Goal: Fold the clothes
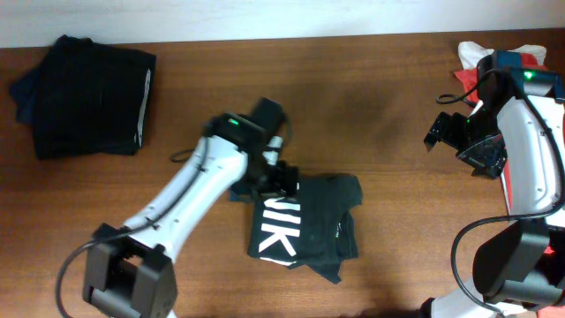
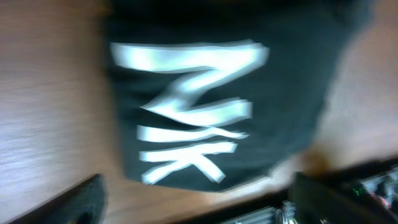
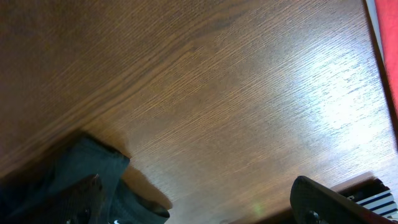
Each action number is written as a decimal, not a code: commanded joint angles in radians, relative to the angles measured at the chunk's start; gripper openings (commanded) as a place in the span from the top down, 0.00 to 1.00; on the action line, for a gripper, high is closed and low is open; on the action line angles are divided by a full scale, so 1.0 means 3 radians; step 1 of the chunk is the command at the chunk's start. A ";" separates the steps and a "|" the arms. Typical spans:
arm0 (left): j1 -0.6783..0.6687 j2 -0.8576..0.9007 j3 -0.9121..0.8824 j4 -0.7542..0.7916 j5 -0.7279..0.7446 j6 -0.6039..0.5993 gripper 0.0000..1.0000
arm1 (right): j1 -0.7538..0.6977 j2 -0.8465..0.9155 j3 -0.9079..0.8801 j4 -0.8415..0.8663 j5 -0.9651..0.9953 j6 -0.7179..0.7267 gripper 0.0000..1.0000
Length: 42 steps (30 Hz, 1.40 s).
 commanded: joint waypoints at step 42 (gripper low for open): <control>0.1785 -0.0051 -0.0950 0.3354 -0.1938 0.1897 0.99 | -0.0001 -0.0018 0.0048 -0.0001 0.0055 0.0013 0.01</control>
